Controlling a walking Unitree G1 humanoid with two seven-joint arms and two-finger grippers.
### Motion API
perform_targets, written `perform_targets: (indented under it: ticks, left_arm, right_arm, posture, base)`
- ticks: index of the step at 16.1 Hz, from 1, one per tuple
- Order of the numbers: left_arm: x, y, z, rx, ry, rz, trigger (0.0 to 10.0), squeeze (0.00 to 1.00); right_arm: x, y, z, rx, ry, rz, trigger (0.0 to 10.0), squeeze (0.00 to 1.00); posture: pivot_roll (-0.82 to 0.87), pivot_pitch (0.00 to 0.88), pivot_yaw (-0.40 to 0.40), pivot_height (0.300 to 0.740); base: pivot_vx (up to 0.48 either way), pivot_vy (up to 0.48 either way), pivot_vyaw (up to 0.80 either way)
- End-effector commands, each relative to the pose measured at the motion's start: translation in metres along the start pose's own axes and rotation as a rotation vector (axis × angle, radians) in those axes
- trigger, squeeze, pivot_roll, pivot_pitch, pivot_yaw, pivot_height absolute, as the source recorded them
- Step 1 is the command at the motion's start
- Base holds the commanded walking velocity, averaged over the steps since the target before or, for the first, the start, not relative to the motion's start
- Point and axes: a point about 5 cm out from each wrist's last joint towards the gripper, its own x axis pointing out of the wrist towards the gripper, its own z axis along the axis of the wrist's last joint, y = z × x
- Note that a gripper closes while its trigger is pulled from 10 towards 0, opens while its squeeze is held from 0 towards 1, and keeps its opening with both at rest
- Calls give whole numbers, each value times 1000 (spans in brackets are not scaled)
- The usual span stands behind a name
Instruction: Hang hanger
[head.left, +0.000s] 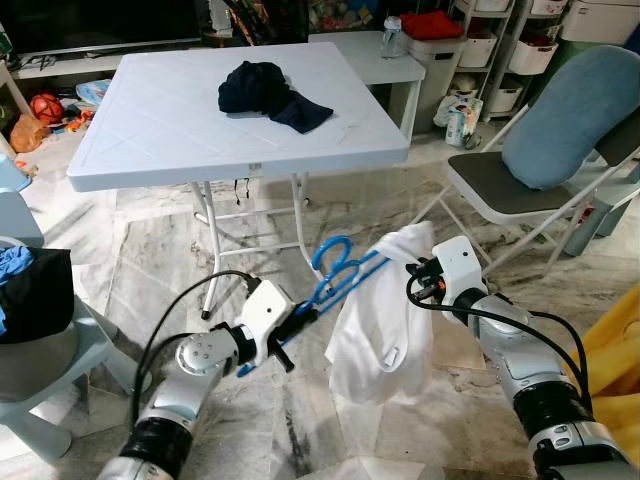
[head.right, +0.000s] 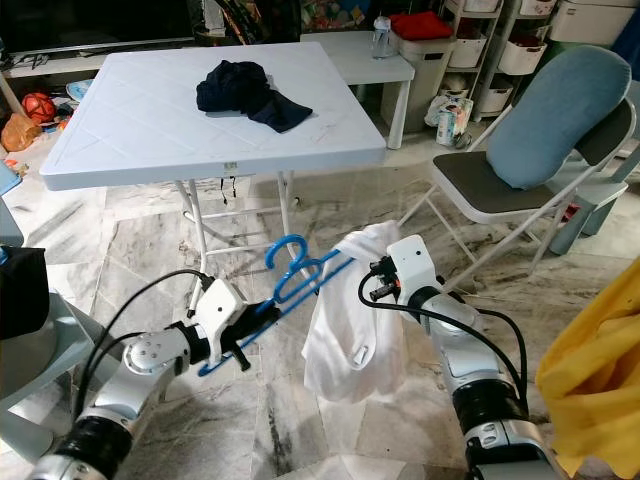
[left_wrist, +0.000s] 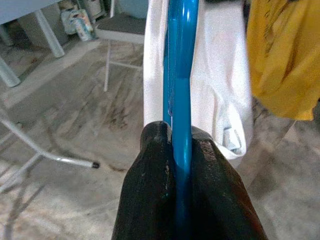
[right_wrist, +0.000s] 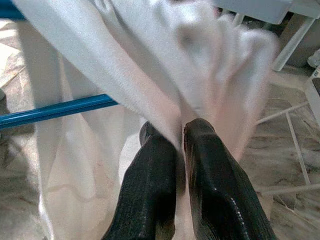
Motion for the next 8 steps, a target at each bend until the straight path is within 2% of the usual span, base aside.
perform_targets:
  ticks: [1,4,5,7,8]
  left_arm:
    - [-1,6,4,32,-3,31,0,0]
    - [-6,4,-9,55,61,42,0,0]
    - [-7,-2,-13,57,91,-9,0,0]
    - [-8,-9,-15,74,114,-61,0,0]
    - [-10,-10,-15,93,120,-69,0,0]
  right_arm:
    - [2,-7,21,33,-89,-39,0,0]
    - [5,-6,51,45,-219,-32,0,0]
    - [8,-10,66,50,-280,-83,0,0]
    - [12,-15,76,51,-291,-136,0,0]
    - [16,-15,76,37,-253,-154,0,0]
  posture:
    - [-101,0,-11,740]
    - [-104,0,-16,740]
    - [-103,0,-19,740]
    - [-103,0,-24,740]
    - [-102,0,-22,740]
  base:
    - [0,0,0]
    - [0,0,0]
    - [0,0,0]
    - [0,0,0]
    - [0,0,0]
